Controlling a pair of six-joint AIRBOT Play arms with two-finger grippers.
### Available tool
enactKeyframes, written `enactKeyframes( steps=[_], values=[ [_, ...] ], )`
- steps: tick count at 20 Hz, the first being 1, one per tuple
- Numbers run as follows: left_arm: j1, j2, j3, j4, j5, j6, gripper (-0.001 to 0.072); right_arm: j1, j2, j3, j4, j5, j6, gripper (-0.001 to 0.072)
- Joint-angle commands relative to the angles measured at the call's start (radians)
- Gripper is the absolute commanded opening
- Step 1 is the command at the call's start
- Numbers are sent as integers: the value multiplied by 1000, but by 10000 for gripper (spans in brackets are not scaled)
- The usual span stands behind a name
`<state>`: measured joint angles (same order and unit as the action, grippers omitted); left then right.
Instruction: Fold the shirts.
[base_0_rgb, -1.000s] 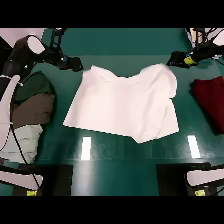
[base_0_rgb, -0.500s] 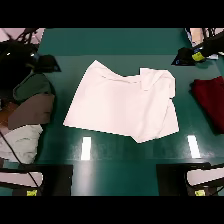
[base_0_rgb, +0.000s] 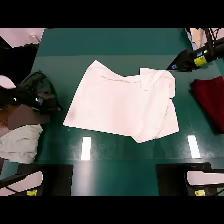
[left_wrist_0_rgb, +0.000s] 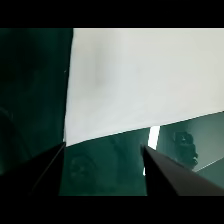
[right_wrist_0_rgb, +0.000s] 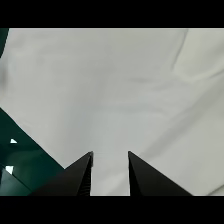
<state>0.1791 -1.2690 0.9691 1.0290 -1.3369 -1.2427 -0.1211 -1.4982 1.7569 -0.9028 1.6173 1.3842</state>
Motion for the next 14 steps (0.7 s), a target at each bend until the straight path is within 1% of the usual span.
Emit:
enactKeyframes(
  steps=[1, 3, 5, 9, 13, 14],
  values=[
    [5, 23, -162, -12, 112, 10, 544, 1, 50, -58, 19, 5, -6, 258],
    [4, 23, -177, -1, 144, 8, 544, 1, 68, -63, 19, 2, -6, 258],
    [4, 14, -188, 0, 157, -11, 544, 1, 84, -63, 19, -5, -6, 258],
    [4, 8, -230, -4, 193, -14, 544, 1, 105, -63, 20, -21, -6, 258],
    [-26, 8, -247, -45, 227, -14, 544, 1, 105, -63, 20, -19, -6, 258],
    [-40, 8, -247, -72, 230, -14, 530, 1, 106, -63, 19, -18, -6, 258]
  ],
)
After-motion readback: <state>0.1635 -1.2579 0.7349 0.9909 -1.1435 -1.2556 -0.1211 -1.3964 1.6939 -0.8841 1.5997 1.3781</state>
